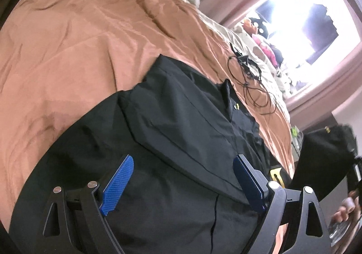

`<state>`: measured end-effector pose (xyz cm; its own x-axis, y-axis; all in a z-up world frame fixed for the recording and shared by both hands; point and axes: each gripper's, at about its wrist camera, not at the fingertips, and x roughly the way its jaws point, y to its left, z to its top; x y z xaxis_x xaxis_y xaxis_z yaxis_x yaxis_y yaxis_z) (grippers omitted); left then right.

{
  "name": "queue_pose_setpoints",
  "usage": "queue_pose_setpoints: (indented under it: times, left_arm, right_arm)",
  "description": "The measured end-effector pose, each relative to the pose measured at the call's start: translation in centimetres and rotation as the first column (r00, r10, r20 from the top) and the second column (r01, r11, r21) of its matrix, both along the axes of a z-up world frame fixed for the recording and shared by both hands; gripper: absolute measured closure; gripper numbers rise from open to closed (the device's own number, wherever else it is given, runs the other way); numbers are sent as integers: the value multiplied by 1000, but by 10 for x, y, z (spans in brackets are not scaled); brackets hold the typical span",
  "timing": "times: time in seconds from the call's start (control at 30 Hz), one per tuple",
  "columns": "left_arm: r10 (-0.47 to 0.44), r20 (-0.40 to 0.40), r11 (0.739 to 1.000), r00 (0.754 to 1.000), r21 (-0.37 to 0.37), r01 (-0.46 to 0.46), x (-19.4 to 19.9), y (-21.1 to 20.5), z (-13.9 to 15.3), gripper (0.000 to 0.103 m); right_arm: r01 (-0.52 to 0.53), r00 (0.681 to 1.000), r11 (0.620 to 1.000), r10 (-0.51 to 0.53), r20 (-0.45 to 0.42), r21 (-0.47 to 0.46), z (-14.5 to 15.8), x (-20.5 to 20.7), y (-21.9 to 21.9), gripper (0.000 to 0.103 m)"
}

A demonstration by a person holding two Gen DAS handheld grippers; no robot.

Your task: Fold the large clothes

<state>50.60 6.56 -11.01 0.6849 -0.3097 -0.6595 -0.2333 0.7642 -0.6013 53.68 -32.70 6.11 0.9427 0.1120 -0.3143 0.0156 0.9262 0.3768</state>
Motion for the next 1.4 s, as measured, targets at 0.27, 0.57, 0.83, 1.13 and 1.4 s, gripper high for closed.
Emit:
queue_pose_setpoints:
  times: [0.27, 0.57, 0.83, 1.13, 1.4]
  left_arm:
    - [69, 4, 997, 998, -46, -69, -4, 24, -5, 13]
    - [234, -53, 969, 971, -64, -237, -17, 64, -20, 13]
    - [255, -90, 966, 963, -29, -259, -11, 67, -27, 13]
    - [229, -87, 973, 970, -1, -230, -8, 52, -27, 13]
    - [171, -57, 984, 984, 62, -167, 0, 24, -17, 13]
  right_arm:
    - [-131, 991, 977, 135, 11, -169, 8, 28, 94, 94]
    - [-275, 961, 949, 267, -72, -157, -38, 67, 163, 94]
    - [-292, 935, 941, 244, -257, -172, -101, 94, 199, 28]
    - [-286, 928, 956, 261, -265, -59, -110, 44, 137, 9]
    - [-121, 949, 989, 142, -283, 90, -136, -21, 40, 9]
